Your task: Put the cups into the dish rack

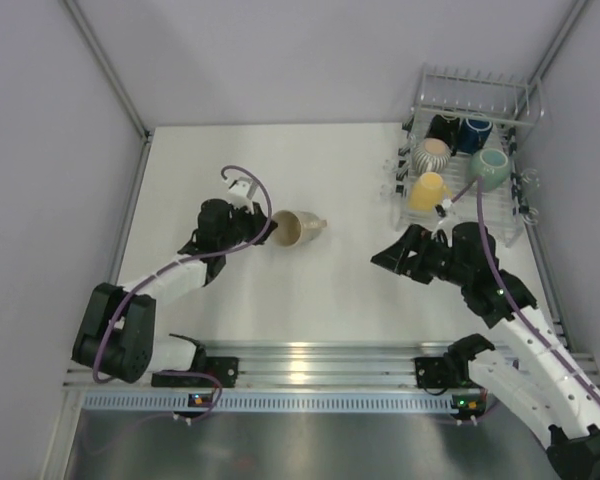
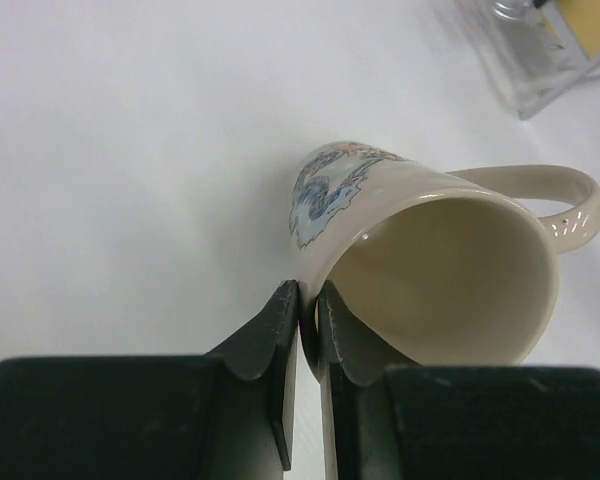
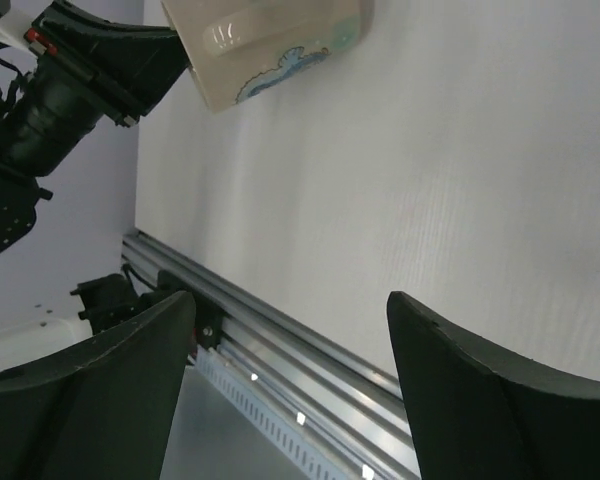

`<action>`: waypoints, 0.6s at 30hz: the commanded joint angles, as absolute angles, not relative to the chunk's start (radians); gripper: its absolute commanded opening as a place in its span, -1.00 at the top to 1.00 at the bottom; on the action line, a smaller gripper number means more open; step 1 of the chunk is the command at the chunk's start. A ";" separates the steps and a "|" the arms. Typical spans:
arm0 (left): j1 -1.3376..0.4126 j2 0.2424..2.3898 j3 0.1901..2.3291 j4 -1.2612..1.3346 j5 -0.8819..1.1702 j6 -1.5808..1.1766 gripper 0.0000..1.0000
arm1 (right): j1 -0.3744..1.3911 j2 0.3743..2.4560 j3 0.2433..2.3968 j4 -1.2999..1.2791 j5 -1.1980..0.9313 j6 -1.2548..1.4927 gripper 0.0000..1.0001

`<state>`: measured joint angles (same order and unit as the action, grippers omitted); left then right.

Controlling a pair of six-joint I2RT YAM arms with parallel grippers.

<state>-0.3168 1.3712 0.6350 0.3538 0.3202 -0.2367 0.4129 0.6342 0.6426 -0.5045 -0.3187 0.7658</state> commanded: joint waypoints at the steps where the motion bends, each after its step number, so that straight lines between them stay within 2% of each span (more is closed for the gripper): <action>1: -0.321 1.223 0.536 0.639 0.440 -0.273 1.00 | 0.428 0.731 0.669 -0.370 -0.489 0.847 -0.54; 5: -0.327 1.097 0.408 0.761 0.509 -0.275 1.00 | 0.451 0.837 0.666 -0.275 -0.590 0.883 -0.45; 10: -0.339 0.996 0.328 0.837 0.522 -0.255 1.00 | 0.498 0.978 0.654 -0.079 -0.722 1.018 -0.43; 15: -0.350 0.966 0.308 0.877 0.534 -0.262 1.00 | 0.592 1.090 0.678 0.026 -0.713 1.135 -0.46; 18: -0.356 0.922 0.317 0.885 0.526 -0.256 1.00 | 0.646 1.147 0.640 0.207 -0.748 1.272 -0.45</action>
